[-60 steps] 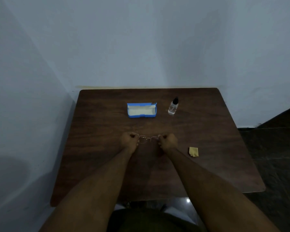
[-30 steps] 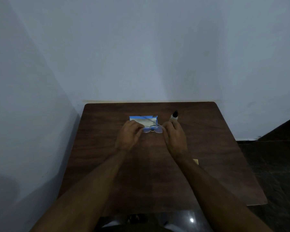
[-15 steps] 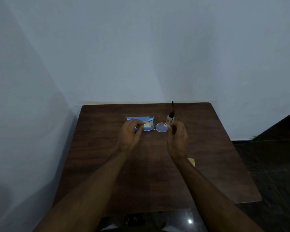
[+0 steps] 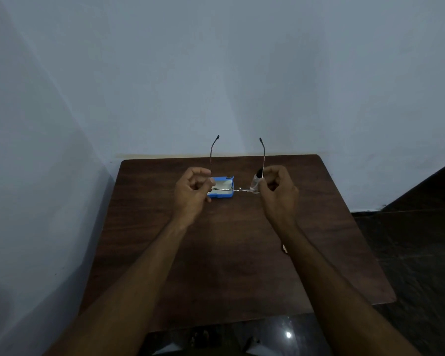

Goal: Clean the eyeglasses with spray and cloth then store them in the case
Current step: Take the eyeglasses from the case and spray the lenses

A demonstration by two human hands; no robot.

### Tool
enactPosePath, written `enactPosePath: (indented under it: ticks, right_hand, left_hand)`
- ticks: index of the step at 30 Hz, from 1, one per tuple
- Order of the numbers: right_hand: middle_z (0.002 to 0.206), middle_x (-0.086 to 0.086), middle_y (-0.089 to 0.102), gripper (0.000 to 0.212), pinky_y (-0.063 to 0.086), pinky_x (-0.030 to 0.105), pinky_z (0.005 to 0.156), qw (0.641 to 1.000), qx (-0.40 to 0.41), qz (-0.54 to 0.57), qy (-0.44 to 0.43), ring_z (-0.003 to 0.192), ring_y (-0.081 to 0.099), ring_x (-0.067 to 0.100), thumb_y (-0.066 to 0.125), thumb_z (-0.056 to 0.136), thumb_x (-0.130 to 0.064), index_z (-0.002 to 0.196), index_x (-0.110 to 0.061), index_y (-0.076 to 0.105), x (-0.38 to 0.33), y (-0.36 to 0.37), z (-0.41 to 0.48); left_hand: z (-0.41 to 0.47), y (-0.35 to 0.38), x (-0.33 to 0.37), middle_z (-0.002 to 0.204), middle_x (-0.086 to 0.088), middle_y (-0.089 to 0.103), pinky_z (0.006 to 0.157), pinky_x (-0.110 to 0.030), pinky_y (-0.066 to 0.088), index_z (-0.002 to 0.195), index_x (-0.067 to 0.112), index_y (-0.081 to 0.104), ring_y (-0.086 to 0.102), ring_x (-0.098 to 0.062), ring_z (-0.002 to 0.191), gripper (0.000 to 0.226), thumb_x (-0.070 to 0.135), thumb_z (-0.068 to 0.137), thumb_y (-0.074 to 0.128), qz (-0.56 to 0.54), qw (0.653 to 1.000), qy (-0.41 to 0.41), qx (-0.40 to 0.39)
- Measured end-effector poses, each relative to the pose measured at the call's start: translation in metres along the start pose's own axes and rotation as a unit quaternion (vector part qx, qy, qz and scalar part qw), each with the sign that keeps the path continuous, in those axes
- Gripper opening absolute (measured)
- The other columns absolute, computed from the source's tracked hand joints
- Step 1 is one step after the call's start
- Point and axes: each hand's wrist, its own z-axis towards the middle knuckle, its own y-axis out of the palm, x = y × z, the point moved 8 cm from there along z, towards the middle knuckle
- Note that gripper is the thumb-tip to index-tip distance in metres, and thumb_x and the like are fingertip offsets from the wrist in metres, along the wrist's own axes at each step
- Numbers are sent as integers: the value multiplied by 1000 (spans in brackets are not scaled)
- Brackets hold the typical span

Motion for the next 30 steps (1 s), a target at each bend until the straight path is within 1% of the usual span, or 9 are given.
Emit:
enactPosePath:
  ticks: [3,5,8,10,13,19,22,26,30]
  right_hand:
    - [72,2,71,26,55,31,66,1000,-6,-5,-5,68,69,18,69,86,-4,106,-19,63,-28,-8,12]
    - [68,2,69,20,54,28,63,1000,-14,-13,-4,65,69,18,70,86,-6,101,-18,65,-43,-11,20]
    - [66,3,70,4,51,24,56,1000,-1,-1,28,58,69,11,68,86,-12,84,-15,70,-54,-13,30]
    - [62,0,70,10,49,24,56,999,23,2,46,54,63,3,69,85,-14,76,-12,72,-55,-16,35]
    - [57,-3,68,15,48,27,57,997,36,11,71,52,61,2,67,81,-15,67,-11,72,-56,-18,41]
    - [50,-4,61,20,44,30,55,992,33,56,112,46,54,11,63,78,-18,61,-12,70,-48,-15,44]
    - [51,0,56,18,41,32,58,987,10,97,129,47,48,18,61,76,-20,64,-9,69,-38,-10,45]
    - [56,7,55,16,38,25,43,979,-3,151,136,43,47,14,59,94,-6,89,3,71,-14,-6,50]
    - [81,3,71,9,56,42,59,984,40,88,150,69,66,22,65,92,-16,98,-16,71,57,-4,60]
  left_hand:
    - [-2,-1,18,88,-2,77,53,-29,52,113,14,73,65,-6,76,23,1,96,65,-58,998,-13,-28]
    - [-4,-2,32,86,2,75,54,-24,52,113,18,76,64,-6,76,25,3,99,62,-89,995,-9,-48]
    - [-9,-1,48,96,-1,76,60,-26,54,105,17,80,66,-12,87,23,7,101,59,-153,984,-15,-87]
    - [-14,1,55,107,-6,78,68,-31,57,98,19,82,67,-19,96,22,13,100,62,-185,975,-32,-118]
    - [-19,2,62,112,-10,78,75,-33,60,106,14,80,71,-20,102,22,24,89,70,-198,967,-35,-154]
    - [-18,3,66,98,-12,80,71,-27,63,109,7,78,75,-17,85,23,18,90,72,-190,975,-28,-114]
    - [-16,6,62,91,-7,78,71,-26,64,110,4,77,75,-15,81,19,12,96,68,-201,974,-49,-91]
    - [-10,6,54,86,3,77,70,-25,63,104,12,78,73,-11,78,14,14,97,67,-203,975,-71,-60]
    - [-3,7,48,81,8,77,73,-25,64,105,10,76,74,-8,75,13,10,99,65,-218,970,-97,-36]
